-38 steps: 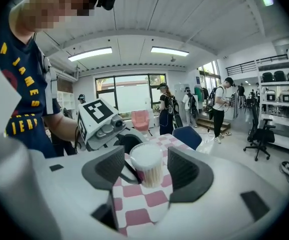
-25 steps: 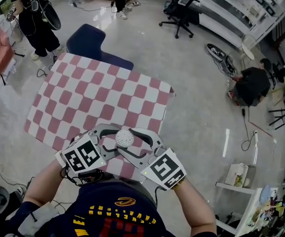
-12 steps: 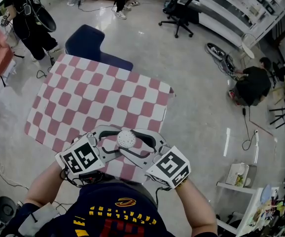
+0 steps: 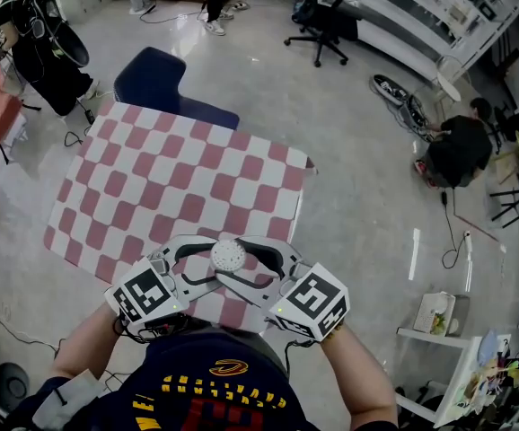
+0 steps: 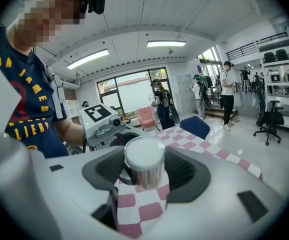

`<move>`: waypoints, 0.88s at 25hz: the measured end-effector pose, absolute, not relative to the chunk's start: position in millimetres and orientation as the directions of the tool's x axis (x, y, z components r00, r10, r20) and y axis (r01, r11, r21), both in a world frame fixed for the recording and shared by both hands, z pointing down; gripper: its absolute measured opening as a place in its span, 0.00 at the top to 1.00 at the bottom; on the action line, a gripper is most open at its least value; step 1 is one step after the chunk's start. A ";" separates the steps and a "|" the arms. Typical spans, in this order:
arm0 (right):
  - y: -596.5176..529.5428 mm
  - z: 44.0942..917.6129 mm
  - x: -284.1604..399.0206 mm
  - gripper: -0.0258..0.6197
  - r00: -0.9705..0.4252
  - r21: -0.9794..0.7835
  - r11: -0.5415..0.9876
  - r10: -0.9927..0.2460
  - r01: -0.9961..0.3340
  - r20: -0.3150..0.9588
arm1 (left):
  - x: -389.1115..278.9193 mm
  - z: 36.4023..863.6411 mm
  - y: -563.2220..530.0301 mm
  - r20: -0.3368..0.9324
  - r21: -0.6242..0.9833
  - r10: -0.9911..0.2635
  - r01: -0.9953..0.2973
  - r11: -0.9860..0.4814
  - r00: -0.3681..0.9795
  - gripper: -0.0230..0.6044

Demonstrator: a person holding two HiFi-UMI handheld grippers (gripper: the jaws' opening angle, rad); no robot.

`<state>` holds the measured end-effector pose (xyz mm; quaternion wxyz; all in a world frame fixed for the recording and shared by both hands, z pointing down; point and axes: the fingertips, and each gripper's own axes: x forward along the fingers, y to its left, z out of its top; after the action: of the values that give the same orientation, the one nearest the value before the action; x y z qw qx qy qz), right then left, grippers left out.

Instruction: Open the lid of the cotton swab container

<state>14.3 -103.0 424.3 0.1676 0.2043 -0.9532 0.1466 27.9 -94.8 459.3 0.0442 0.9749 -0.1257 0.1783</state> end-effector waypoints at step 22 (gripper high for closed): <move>-95.8 427.0 9.9 0.58 -0.912 -0.536 0.742 -0.274 -0.403 0.306 | 17.0 467.1 -81.9 0.361 0.006 -0.223 -0.242 -0.970 0.906 0.60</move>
<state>9.9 -95.8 427.0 0.1042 0.1825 -0.9274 0.3095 17.0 -81.9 467.1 0.0253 0.9758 -0.1191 0.1817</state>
